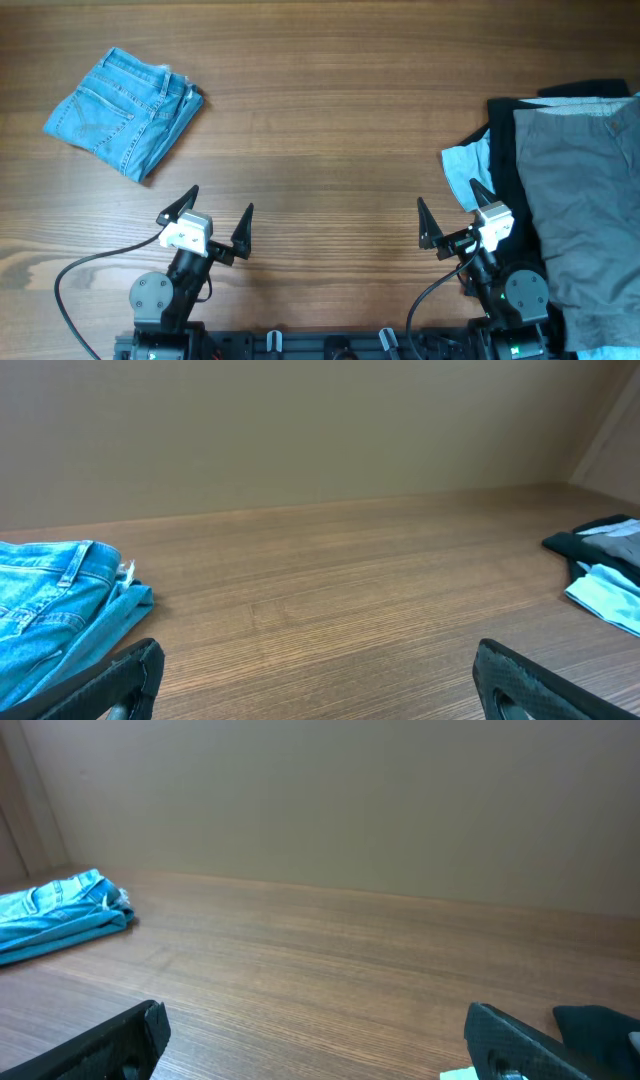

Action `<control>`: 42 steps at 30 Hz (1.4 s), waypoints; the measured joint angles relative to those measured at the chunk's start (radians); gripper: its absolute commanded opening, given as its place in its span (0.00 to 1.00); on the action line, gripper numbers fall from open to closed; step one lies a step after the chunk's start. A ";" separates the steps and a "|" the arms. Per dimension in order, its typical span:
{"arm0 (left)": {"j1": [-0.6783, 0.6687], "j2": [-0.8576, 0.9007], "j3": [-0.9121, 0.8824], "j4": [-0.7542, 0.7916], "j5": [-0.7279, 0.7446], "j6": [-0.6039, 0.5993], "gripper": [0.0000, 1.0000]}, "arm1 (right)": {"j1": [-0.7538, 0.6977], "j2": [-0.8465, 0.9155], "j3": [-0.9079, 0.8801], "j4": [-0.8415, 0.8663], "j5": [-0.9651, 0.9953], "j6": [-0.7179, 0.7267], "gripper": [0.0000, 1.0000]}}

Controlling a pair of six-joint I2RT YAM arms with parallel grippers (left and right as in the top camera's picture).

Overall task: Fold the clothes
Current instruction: 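Move the right gripper to the clothes pile and grasp the grey shorts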

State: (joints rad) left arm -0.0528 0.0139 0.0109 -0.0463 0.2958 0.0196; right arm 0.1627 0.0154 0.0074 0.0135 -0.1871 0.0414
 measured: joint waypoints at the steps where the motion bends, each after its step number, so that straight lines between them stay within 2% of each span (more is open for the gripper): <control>1: 0.000 0.000 0.000 0.000 0.000 0.000 1.00 | 0.000 0.000 0.000 0.000 0.000 0.000 1.00; 36: 0.000 0.000 -0.002 0.030 0.013 0.000 1.00 | 0.000 0.000 0.000 0.000 -0.004 0.000 1.00; 37: 0.000 0.001 -0.005 0.065 0.026 -0.001 1.00 | -0.001 0.000 0.000 -0.001 -0.041 0.000 1.00; 38: 0.000 0.003 -0.006 0.166 0.057 -0.003 1.00 | -0.001 0.000 0.001 -0.005 -0.077 0.000 1.00; 40: 0.000 0.000 0.009 0.240 0.087 -0.008 1.00 | -0.001 0.000 0.014 -0.079 -0.169 0.004 1.00; 42: 0.000 0.003 0.045 0.163 0.094 -0.030 1.00 | -0.001 0.000 0.053 -0.160 -0.215 0.033 1.00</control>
State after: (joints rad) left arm -0.0528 0.0170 0.0555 0.1162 0.3901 -0.0101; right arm 0.1619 0.0158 0.0605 -0.1463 -0.4019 0.0746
